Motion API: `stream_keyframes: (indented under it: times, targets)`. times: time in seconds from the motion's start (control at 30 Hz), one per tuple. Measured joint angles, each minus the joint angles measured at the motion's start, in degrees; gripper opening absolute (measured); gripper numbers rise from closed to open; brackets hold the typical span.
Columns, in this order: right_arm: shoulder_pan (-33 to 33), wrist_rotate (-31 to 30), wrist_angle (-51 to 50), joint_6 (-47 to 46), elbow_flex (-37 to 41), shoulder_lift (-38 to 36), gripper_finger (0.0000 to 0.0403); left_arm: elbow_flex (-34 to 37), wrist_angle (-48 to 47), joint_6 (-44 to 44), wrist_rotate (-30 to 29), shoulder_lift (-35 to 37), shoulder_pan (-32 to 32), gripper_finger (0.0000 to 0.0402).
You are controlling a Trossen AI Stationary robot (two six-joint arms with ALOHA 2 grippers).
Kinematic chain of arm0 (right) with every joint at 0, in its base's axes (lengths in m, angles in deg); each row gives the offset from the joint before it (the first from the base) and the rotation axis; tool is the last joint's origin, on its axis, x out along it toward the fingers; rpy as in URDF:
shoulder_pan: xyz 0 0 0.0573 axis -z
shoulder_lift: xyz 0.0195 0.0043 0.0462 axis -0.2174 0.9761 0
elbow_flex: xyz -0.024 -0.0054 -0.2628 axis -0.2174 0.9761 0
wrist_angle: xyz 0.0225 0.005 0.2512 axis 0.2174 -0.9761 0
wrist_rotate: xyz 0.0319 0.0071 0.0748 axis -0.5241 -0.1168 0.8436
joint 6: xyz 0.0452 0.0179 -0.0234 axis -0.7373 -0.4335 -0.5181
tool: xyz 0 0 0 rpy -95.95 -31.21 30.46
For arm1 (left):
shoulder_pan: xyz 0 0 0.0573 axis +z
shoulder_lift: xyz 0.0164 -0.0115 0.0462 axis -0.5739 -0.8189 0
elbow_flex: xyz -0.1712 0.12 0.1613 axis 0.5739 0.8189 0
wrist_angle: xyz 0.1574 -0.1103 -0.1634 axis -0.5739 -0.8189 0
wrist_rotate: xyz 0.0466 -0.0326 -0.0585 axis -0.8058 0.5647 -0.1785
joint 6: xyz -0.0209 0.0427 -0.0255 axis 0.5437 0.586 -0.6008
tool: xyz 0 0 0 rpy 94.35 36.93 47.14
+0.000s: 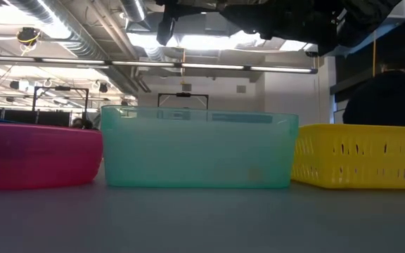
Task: Sort Halloween decoration
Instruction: Put the white skull toy into the orange bin
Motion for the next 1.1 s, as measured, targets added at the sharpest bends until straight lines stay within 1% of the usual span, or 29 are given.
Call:
stream_keyframes:
  times: [0.7, 0.8, 0.9, 1.03, 1.1]
  targets:
    - [-0.02, 0.02, 2.36, -0.09, -0.22, 0.0, 0.0166, 0.0, 0.57, 0.02, -0.17, 0.0, 0.0, 0.0041]
    - [-1.23, -0.16, 2.37, -0.07, -0.22, 0.0, 0.0166, 0.0, 0.56, 0.02, -0.17, 0.0, 0.0, 0.0041]
    - [-3.13, -2.78, 2.38, 2.05, -0.22, 0.0, 0.0166, 0.0, 0.57, 0.03, 0.09, 0.0, -0.07, 0.0041]
    - [-4.7, -9.84, 2.36, 4.64, -0.24, 0.0, 0.0166, 0.0, 0.57, 0.07, -0.23, 0.0, 0.0, 0.0041]
    - [-4.9, -10.62, 2.28, 4.59, -0.24, 0.0, 0.0166, 0.0, 0.57, 0.07, -0.34, 0.0, 0.0, 0.0041]
